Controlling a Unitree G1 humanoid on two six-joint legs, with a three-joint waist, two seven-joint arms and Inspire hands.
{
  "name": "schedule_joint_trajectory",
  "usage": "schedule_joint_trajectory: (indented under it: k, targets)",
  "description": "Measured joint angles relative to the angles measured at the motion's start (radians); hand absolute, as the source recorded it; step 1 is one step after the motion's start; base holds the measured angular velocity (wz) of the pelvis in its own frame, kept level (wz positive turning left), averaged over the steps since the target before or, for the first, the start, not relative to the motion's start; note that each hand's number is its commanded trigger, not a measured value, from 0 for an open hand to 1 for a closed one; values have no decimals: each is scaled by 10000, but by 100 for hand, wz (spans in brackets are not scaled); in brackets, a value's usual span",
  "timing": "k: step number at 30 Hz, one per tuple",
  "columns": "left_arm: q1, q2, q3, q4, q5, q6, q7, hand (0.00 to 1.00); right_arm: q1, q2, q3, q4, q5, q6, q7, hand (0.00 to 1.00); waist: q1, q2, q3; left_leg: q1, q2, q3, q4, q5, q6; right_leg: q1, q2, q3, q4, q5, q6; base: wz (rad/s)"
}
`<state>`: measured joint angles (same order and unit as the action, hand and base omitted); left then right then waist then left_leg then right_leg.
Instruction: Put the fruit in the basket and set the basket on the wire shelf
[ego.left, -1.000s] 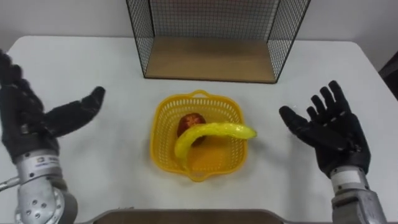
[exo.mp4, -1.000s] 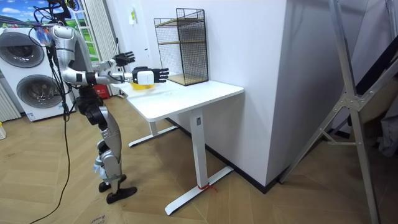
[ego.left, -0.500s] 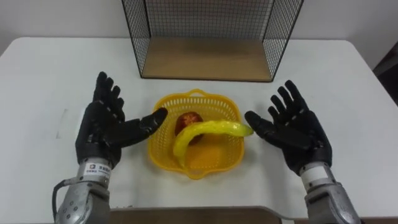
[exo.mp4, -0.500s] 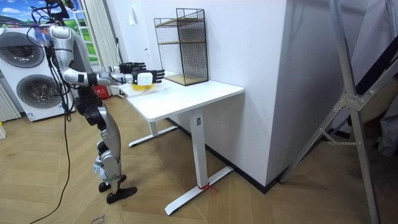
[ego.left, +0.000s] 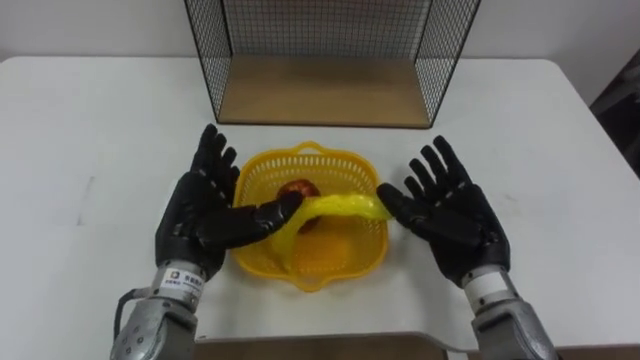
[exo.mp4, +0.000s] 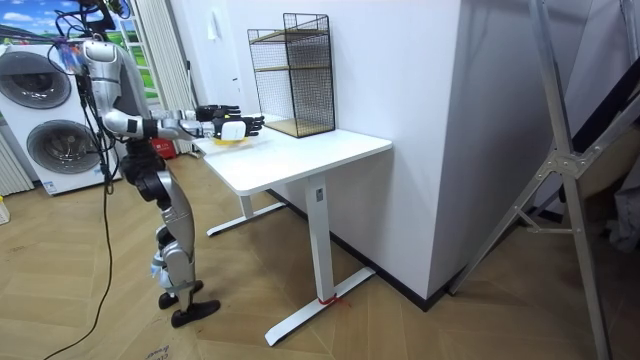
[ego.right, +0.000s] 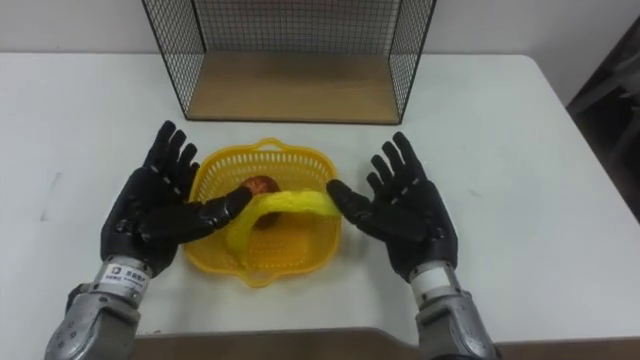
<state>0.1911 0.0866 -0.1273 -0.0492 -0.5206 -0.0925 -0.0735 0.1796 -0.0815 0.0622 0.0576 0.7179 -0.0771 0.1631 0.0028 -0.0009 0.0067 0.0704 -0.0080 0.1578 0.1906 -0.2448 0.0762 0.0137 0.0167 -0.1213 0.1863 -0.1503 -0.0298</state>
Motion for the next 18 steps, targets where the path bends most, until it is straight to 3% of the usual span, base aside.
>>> schedule_joint_trajectory:
  k: [18]
  targets:
    - [268,-169,-420,501,-799,198,-523,0,-39,-10,799,90,284,64,689,0,67,-7,-3,-87,0,27,71,0,0,-80,4,120,46,0,0,0]
